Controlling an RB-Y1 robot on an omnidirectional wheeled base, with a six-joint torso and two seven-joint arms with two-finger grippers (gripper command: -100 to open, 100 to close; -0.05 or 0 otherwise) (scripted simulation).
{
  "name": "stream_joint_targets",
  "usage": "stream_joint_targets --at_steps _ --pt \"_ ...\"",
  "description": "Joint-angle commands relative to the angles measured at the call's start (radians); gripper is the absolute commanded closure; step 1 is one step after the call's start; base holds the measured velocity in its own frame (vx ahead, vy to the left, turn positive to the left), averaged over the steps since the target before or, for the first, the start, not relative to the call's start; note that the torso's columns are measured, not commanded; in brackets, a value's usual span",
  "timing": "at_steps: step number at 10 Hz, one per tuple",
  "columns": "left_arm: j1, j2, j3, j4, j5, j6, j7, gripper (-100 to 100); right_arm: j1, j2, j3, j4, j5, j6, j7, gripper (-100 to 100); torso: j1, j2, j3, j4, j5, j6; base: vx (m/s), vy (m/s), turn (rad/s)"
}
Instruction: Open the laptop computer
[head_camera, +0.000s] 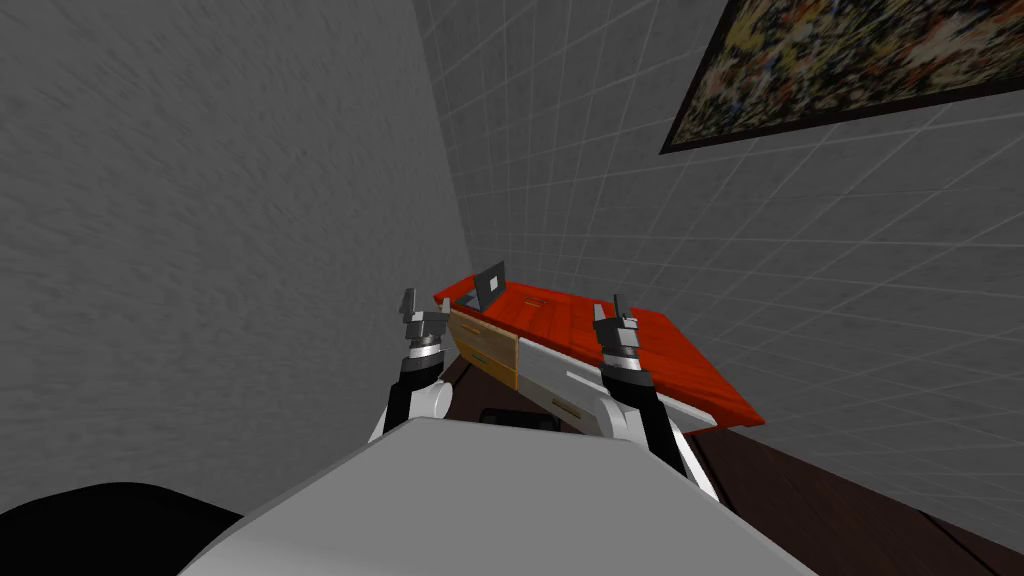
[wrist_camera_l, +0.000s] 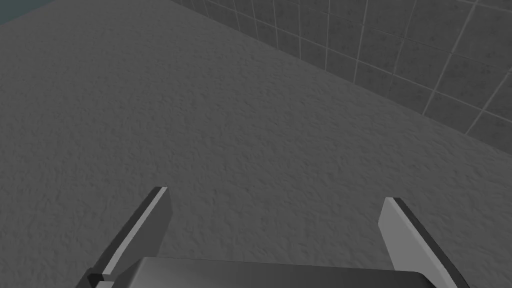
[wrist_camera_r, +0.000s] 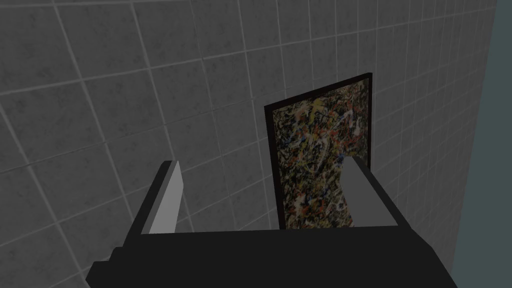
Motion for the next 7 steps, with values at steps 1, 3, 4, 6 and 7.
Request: stream_joint_targets --at_steps 1,3,4,6,7 --pt "0.000 0.000 0.000 0.000 0.000 0.000 0.000 0 0.000 0.000 0.000 0.000 0.000 0.000 0.000 0 0.000 0.040 -0.082 0.041 0.000 0.000 0.000 0.000 0.000" --pt "0.000 0.000 0.000 0.000 0.000 0.000 0.000 0 0.000 0.000 0.000 0.000 0.000 0.000 0.000 0 0.000 0.175 -0.351 0.176 0.000 0.000 0.000 0.000 0.000" --pt "0.000 0.000 0.000 0.000 0.000 0.000 0.000 0 0.000 0.000 0.000 0.000 0.000 0.000 0.000 0 0.000 0.248 -0.497 0.248 0.000 0.000 0.000 0.000 0.000" --pt "0.000 0.000 0.000 0.000 0.000 0.000 0.000 0 0.000 0.000 0.000 0.000 0.000 0.000 0.000 0 0.000 0.396 -0.792 0.396 0.000 0.000 0.000 0.000 0.000" --pt "0.000 0.000 0.000 0.000 0.000 0.000 0.000 0 0.000 0.000 0.000 0.000 0.000 0.000 0.000 0 0.000 0.470 -0.939 0.470 0.000 0.000 0.000 0.000 0.000"
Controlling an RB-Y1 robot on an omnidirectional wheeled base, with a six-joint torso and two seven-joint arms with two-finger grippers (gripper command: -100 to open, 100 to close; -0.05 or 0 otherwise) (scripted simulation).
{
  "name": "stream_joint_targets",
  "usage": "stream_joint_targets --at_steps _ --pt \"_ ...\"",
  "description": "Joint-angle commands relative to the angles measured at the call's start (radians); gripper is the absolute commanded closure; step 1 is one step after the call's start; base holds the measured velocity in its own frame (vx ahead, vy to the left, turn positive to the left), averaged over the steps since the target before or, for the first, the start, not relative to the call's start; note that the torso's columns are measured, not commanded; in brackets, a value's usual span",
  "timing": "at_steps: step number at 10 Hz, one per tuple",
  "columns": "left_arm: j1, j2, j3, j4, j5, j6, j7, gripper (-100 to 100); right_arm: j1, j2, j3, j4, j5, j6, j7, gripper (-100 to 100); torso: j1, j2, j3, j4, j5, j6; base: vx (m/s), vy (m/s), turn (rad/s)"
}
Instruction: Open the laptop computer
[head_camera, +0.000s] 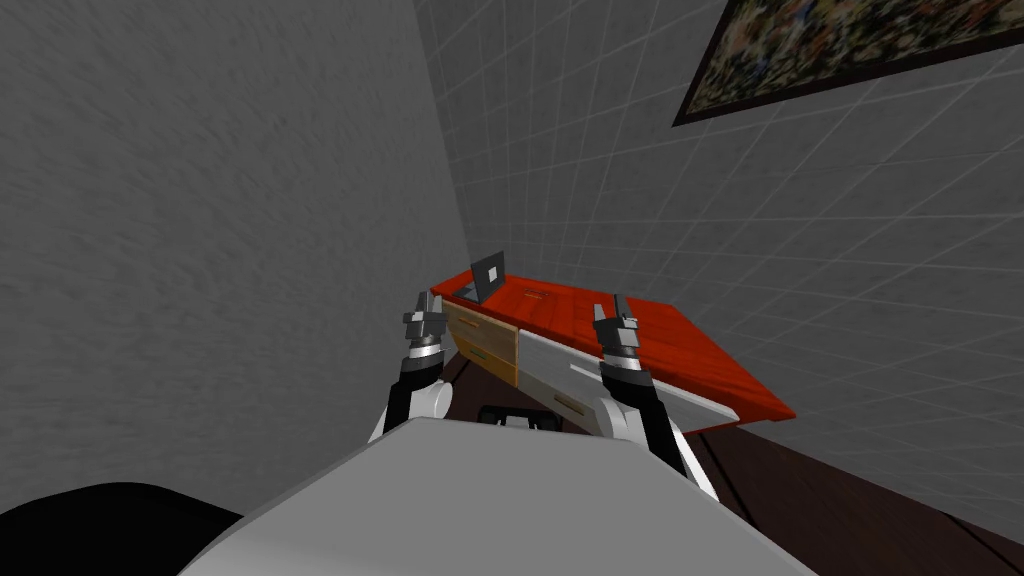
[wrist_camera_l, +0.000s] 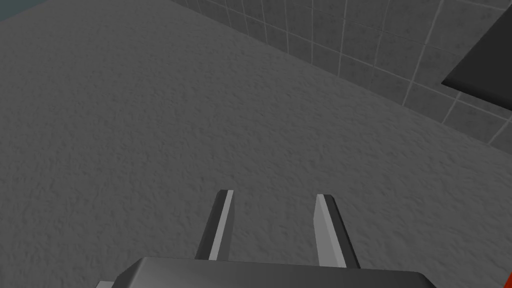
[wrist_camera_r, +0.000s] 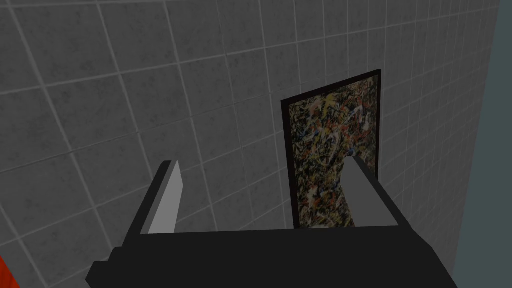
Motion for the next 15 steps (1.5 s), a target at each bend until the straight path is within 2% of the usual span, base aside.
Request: stream_joint_targets --at_steps 1,2,3,4,5,6,10,11,13,14,15 --pt "0.000 0.000 0.000 0.000 0.000 0.000 0.000 0 0.000 0.000 0.000 0.000 0.000 0.000 0.000 0 0.000 0.074 -0.148 0.074 0.000 0.000 0.000 0.000 0.000" --pt "0.000 0.000 0.000 0.000 0.000 0.000 0.000 0 0.000 0.000 0.000 0.000 0.000 0.000 0.000 0 0.000 0.148 -0.295 0.148 0.000 0.000 0.000 0.000 0.000" --pt "-0.003 0.050 0.004 -0.004 0.001 0.015 0.001 -100 0.000 0.000 0.000 0.000 0.000 0.000 0.000 0 0.000 0.221 -0.443 0.221 0.000 0.000 0.010 0.003 -0.018" --pt "-0.006 0.078 0.009 -0.007 0.001 0.030 0.003 -100 0.000 0.000 0.000 0.000 0.000 0.000 0.000 0 0.001 0.255 -0.512 0.254 0.000 0.000 0.011 0.008 -0.026" --pt "-0.006 0.087 0.009 -0.007 0.001 0.030 0.003 -100 0.000 0.000 0.000 0.000 0.000 0.000 0.000 0 0.001 0.264 -0.531 0.264 0.000 0.000 0.005 0.010 -0.011" --pt "-0.010 0.121 0.015 -0.012 0.002 0.050 0.005 -100 0.000 0.000 0.000 0.000 0.000 0.000 0.000 0 0.000 0.267 -0.536 0.267 0.000 0.000 0.007 0.010 -0.023" --pt "-0.030 0.237 0.048 -0.039 0.005 0.162 0.016 -100 0.000 0.000 0.000 0.001 0.000 0.000 0.000 0 0.001 0.268 -0.537 0.268 0.000 0.000 0.020 0.027 -0.047" --pt "-0.030 0.237 0.048 -0.039 0.005 0.167 0.016 -100 0.000 0.000 0.000 0.001 0.000 0.000 0.000 0 0.000 0.268 -0.537 0.268 0.000 0.000 0.023 0.024 -0.017" --pt "-0.043 0.290 0.071 -0.057 0.008 0.230 0.024 -100 0.000 0.000 0.000 0.001 0.000 0.000 0.000 0 -0.001 0.268 -0.537 0.268 0.000 0.000 0.025 0.028 -0.048" --pt "-0.043 0.290 0.071 -0.057 0.008 0.244 0.024 -100 0.000 0.000 0.000 0.001 0.000 0.000 0.000 0 0.000 0.268 -0.537 0.268 0.000 0.000 0.020 0.025 -0.026" --pt "-0.050 0.316 0.083 -0.068 0.009 0.280 0.028 -100 0.000 0.000 0.000 0.001 0.000 0.000 0.000 0 0.000 0.268 -0.537 0.268 0.000 0.000 0.021 0.024 -0.046"
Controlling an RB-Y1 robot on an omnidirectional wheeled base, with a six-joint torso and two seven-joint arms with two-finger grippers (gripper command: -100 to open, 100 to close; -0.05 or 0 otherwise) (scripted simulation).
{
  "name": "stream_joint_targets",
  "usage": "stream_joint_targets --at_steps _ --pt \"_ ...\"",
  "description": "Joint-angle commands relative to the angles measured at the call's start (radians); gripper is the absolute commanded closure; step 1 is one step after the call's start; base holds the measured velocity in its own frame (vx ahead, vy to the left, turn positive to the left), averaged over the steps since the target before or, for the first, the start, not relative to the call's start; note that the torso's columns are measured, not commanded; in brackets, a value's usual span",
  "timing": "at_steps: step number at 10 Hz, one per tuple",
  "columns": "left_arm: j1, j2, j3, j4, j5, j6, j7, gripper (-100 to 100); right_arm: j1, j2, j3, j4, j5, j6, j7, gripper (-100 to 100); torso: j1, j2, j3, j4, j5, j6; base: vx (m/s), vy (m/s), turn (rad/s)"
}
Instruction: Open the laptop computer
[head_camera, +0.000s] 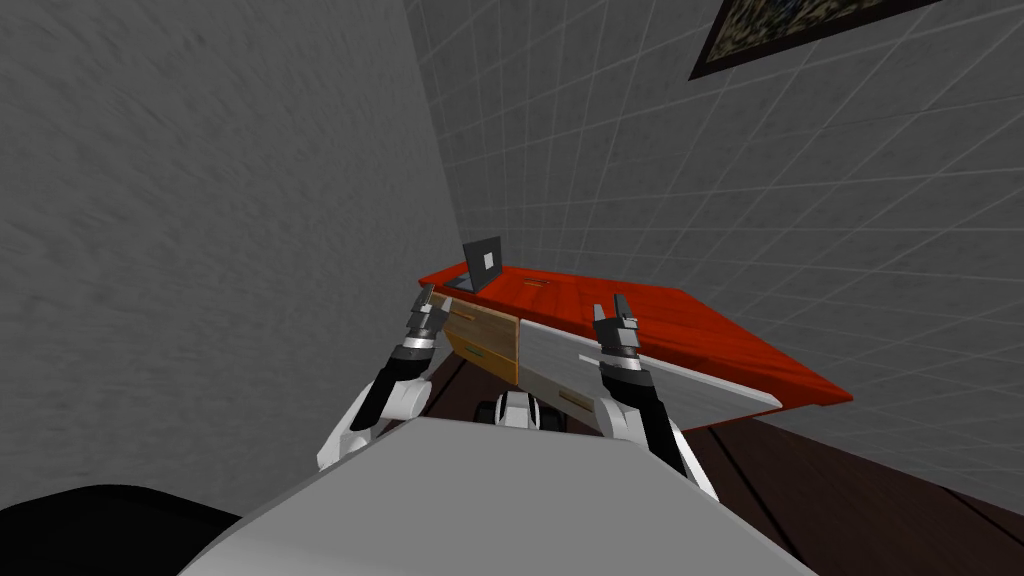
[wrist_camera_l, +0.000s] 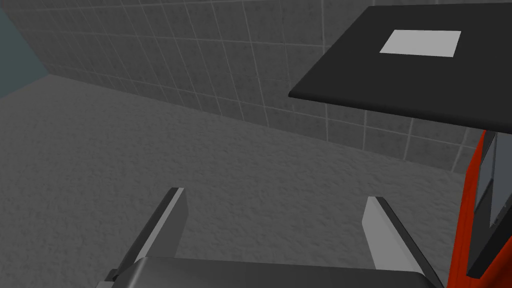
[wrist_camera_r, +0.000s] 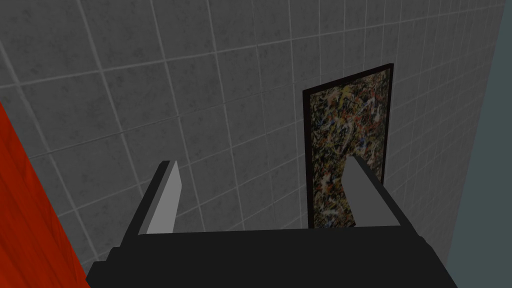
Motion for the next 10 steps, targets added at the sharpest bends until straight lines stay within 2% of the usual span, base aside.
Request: stream_joint_targets --at_steps 1,2,3,4,5,6,7,8,9,10 --pt "-0.007 0.029 0.013 -0.013 0.001 0.056 0.004 -100 0.000 0.000 0.000 0.000 0.000 0.000 0.000 0 0.000 0.000 0.000 0.000 0.000 0.000 0.017 0.022 -0.027" --pt "-0.015 0.055 0.026 -0.024 0.002 0.095 0.009 -100 0.000 0.000 0.000 0.000 0.000 0.000 0.000 0 0.000 0.000 0.000 0.000 0.000 0.000 0.019 0.025 -0.047" --pt "-0.015 0.055 0.026 -0.024 0.002 0.101 0.009 -100 0.000 0.000 0.000 0.000 0.000 0.000 0.000 0 0.000 0.000 0.000 0.000 0.000 0.000 0.016 0.021 -0.024" --pt "-0.022 0.080 0.040 -0.035 0.004 0.139 0.014 -100 0.000 0.000 0.000 0.000 0.000 0.000 0.000 0 0.000 0.000 0.000 0.000 0.000 0.000 0.017 0.024 -0.044" --pt "-0.022 0.080 0.040 -0.035 0.004 0.148 0.014 -100 0.000 0.000 0.000 0.000 0.000 0.000 0.000 0 0.000 0.000 0.000 0.000 0.000 0.000 0.016 0.022 -0.032" --pt "-0.031 0.105 0.054 -0.046 0.006 0.187 0.019 -100 0.000 0.000 0.000 0.000 0.000 0.000 0.000 0 0.000 0.000 0.000 0.000 0.000 0.000 0.023 0.025 -0.055" --pt "-0.031 0.105 0.054 -0.046 0.006 0.196 0.019 -100 0.000 0.000 0.000 0.000 0.000 0.000 0.000 0 0.000 -0.001 0.000 0.000 0.000 0.000 0.016 0.026 -0.032" --pt "-0.039 0.130 0.068 -0.057 0.007 0.235 0.024 -100 0.000 0.000 0.000 0.000 0.000 0.000 0.000 0 0.000 0.000 0.000 0.000 0.000 0.000 0.016 0.025 -0.051" --pt "-0.039 0.130 0.068 -0.057 0.007 0.246 0.024 -100 0.000 0.000 0.000 0.000 0.000 0.000 0.000 0 0.000 0.000 0.000 0.000 0.000 0.000 0.012 0.023 -0.030" --pt "-0.048 0.156 0.083 -0.068 0.009 0.283 0.030 -100 0.000 0.000 0.000 0.000 0.000 0.000 0.000 0 0.000 0.000 0.000 0.000 0.000 0.000 0.018 0.024 -0.053"
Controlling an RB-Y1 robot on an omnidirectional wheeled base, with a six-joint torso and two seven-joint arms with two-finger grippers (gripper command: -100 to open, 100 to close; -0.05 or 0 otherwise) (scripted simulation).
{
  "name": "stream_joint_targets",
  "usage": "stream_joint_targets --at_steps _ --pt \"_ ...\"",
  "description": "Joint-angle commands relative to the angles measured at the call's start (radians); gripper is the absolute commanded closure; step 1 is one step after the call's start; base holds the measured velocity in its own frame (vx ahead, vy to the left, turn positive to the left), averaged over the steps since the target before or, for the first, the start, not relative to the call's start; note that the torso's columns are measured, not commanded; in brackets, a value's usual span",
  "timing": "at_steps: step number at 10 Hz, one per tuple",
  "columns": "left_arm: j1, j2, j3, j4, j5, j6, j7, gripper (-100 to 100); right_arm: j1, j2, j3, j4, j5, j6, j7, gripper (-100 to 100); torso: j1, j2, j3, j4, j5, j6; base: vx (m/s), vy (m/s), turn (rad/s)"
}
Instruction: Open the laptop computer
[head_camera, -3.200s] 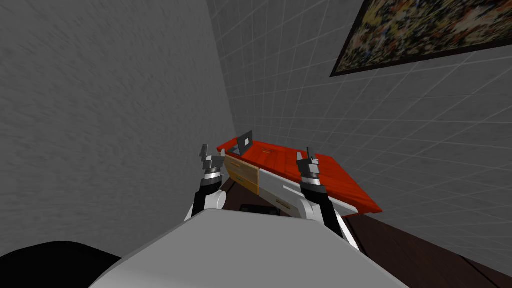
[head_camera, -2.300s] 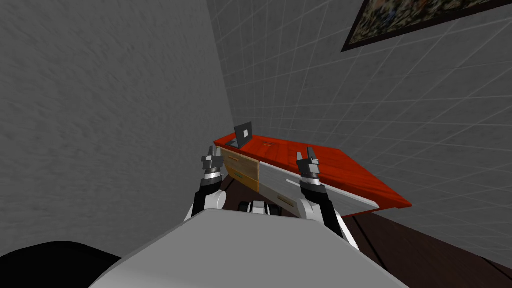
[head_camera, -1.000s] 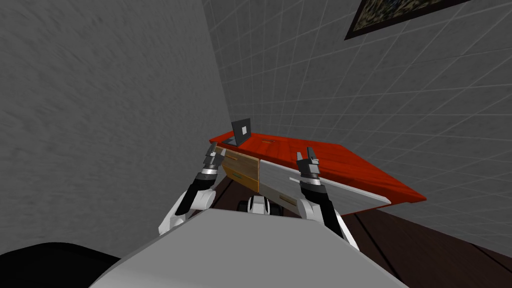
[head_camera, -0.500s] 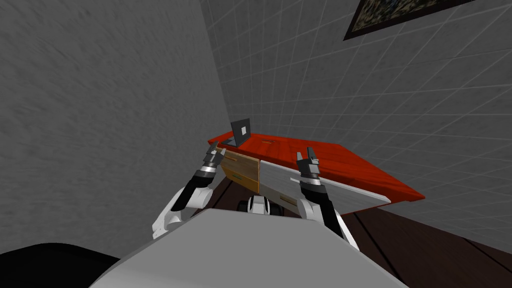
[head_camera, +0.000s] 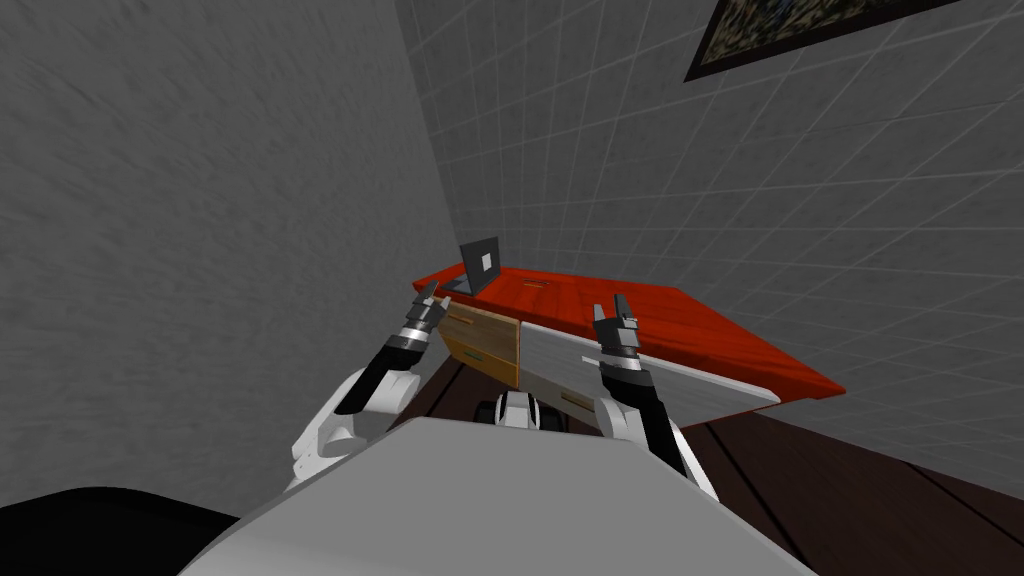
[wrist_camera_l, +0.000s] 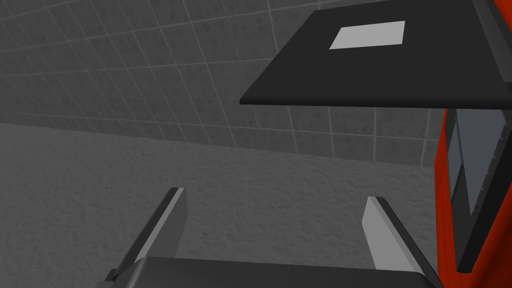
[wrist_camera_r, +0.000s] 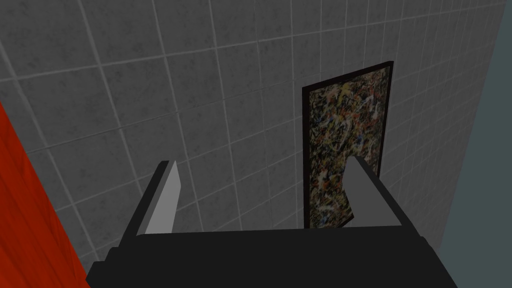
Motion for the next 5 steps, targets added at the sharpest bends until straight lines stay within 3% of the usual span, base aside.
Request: stream_joint_targets --at_steps 1,2,5 --pt "-0.011 0.030 0.018 -0.012 0.003 0.064 0.008 -100 0.000 0.000 0.000 0.000 0.000 0.000 0.000 0 0.000 0.000 0.000 0.000 0.000 0.000 0.016 0.022 -0.041" --pt "-0.020 0.055 0.034 -0.022 0.005 0.100 0.014 -100 0.000 0.000 0.000 0.000 0.000 0.000 0.000 0 0.000 0.000 0.000 0.000 0.000 0.000 0.024 0.027 -0.071" --pt "-0.030 0.080 0.049 -0.030 0.008 0.170 0.020 -100 0.000 0.000 0.000 0.000 0.000 0.000 0.000 0 0.000 0.000 0.000 0.000 0.000 0.000 0.018 0.020 -0.041"
